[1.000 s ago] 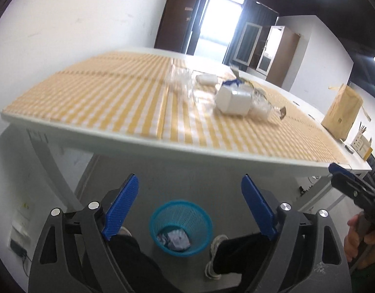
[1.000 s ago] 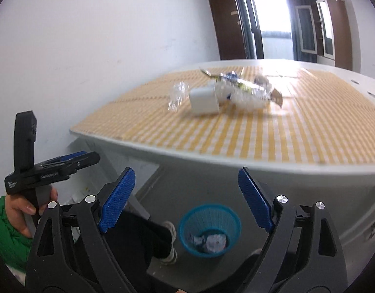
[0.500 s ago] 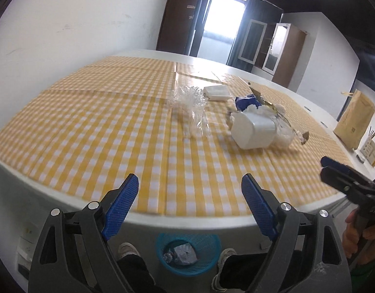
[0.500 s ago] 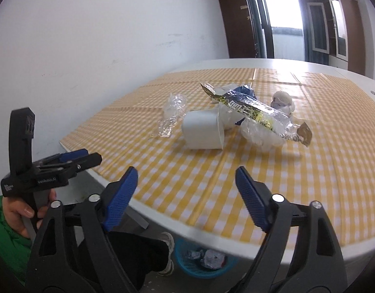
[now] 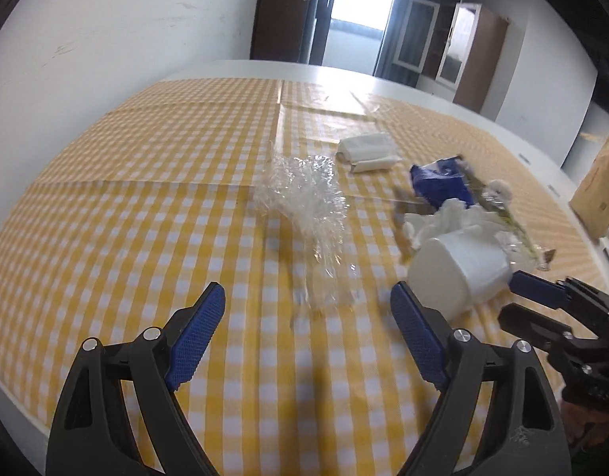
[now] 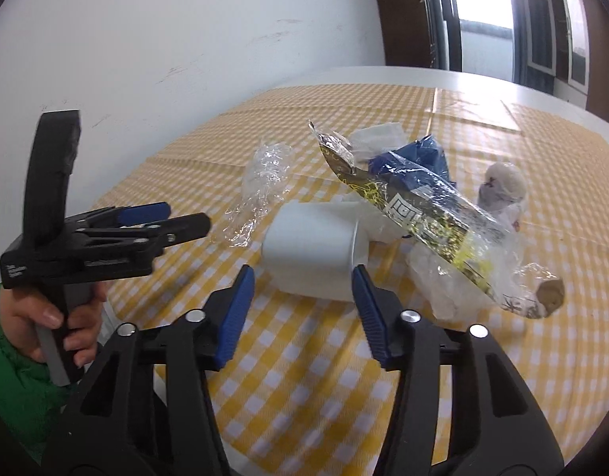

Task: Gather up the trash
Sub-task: 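Grasp the white plastic cup with the right tool while the left tool grasps clear plastic film, then carry the white cup and clear film down over the blue wastebasket, then open both tools to drop the cup and film into the wastebasket, then raise both tools back toward the remaining trash on the table, then grasp the clear snack wrapper with the right tool while the left tool grasps white tissue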

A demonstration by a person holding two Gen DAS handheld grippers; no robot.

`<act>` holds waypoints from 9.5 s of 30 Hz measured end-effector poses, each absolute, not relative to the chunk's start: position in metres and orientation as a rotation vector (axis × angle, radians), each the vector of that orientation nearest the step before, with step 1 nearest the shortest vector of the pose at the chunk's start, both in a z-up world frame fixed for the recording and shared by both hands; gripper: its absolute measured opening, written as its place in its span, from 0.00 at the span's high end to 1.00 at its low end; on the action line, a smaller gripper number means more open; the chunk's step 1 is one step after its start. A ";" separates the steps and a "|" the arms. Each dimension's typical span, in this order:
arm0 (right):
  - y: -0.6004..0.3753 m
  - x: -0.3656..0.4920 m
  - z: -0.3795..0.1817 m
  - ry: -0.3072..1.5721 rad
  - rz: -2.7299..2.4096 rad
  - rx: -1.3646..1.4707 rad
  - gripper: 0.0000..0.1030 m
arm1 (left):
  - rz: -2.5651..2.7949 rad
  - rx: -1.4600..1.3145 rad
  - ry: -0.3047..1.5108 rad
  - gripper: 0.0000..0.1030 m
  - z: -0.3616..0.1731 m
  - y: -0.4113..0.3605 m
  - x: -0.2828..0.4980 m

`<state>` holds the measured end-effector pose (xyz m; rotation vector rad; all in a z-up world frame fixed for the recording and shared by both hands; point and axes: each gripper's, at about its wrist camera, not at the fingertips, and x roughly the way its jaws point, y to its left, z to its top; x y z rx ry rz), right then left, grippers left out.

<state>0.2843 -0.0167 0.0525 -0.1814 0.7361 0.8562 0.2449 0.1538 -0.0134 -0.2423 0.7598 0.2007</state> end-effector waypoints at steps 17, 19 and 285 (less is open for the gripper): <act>0.010 0.303 0.048 0.828 0.945 -0.145 0.91 | 0.149 -0.272 0.800 0.93 -0.037 0.157 0.266; 0.011 0.299 0.050 0.837 0.956 -0.127 0.94 | 0.147 -0.267 0.784 0.94 -0.035 0.155 0.255; -0.195 0.256 0.080 0.610 0.508 0.092 0.94 | -0.088 -0.281 0.689 0.90 -0.017 0.072 0.183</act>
